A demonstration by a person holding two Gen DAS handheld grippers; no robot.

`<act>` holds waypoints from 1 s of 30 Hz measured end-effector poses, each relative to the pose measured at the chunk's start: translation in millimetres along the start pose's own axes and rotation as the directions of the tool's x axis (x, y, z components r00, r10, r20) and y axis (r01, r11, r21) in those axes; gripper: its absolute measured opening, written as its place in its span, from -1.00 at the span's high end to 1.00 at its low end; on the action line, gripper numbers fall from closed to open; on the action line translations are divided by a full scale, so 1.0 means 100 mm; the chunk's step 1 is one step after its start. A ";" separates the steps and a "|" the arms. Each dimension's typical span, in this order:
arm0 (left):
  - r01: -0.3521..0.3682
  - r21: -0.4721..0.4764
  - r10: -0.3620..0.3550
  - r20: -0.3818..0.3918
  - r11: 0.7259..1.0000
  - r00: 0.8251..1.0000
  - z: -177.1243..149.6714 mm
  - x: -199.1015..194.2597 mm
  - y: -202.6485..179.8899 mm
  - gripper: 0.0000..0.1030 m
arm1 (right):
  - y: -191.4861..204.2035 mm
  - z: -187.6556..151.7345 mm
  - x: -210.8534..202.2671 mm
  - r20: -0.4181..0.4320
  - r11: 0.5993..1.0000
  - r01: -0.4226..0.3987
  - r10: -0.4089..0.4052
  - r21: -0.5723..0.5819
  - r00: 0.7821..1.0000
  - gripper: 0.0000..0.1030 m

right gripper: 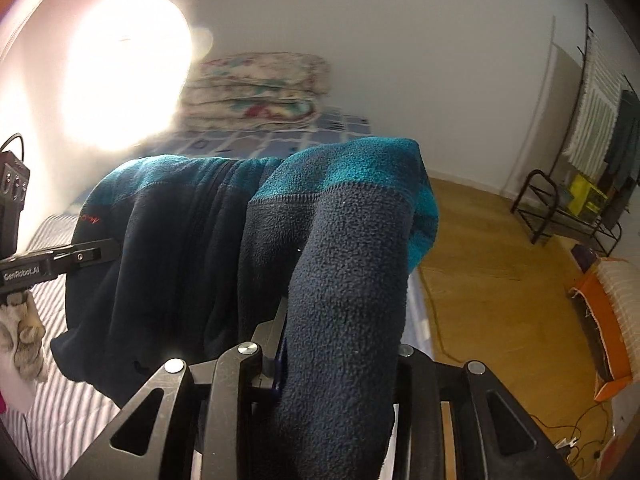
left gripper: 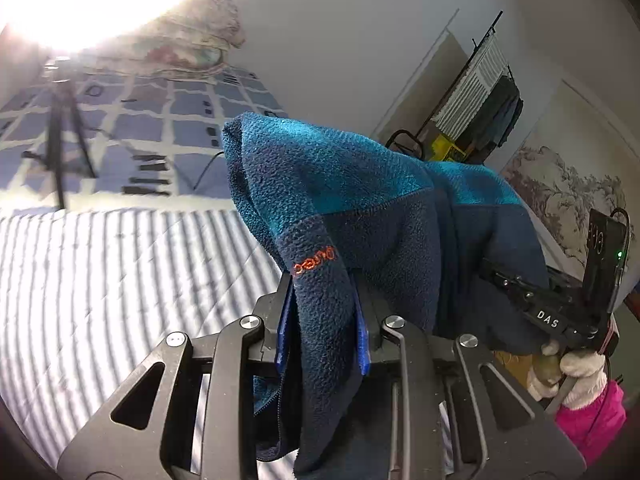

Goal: Fold large clothes
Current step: 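Lift the fleece bundle off the bed with both grippers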

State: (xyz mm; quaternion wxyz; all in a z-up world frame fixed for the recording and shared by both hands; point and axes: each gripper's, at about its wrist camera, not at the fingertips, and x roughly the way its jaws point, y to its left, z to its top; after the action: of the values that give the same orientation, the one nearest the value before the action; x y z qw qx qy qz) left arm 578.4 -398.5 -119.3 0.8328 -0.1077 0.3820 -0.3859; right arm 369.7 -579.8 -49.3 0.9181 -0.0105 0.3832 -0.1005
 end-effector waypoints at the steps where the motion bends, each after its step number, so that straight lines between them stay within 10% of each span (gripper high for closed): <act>1: 0.004 -0.001 -0.004 -0.003 1.000 1.000 0.05 0.16 0.00 0.54 | -0.07 0.03 0.10 -0.003 1.000 0.011 -0.011 0.006 1.000 0.43; 21: -0.111 -0.001 0.111 -0.087 0.994 0.990 0.16 1.69 0.28 0.52 | -0.79 0.16 1.74 -0.068 0.998 0.065 -0.063 0.024 0.996 0.42; 26: -0.187 0.023 0.189 -0.113 0.982 0.975 0.11 1.81 0.44 0.28 | -1.14 0.04 2.11 -0.192 0.976 0.178 -0.153 0.123 0.969 -0.10; 30: -0.221 0.078 0.227 -0.091 0.972 0.970 0.07 1.80 0.38 0.23 | -1.14 -0.01 2.16 -0.197 0.973 0.189 -0.161 0.132 0.967 -0.13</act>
State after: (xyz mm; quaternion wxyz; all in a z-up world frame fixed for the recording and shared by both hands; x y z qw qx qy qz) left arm 678.7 -504.0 -232.6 0.8542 -0.0167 0.4194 -0.3068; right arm 496.8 -733.4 -190.3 0.8641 0.0339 0.4559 -0.2106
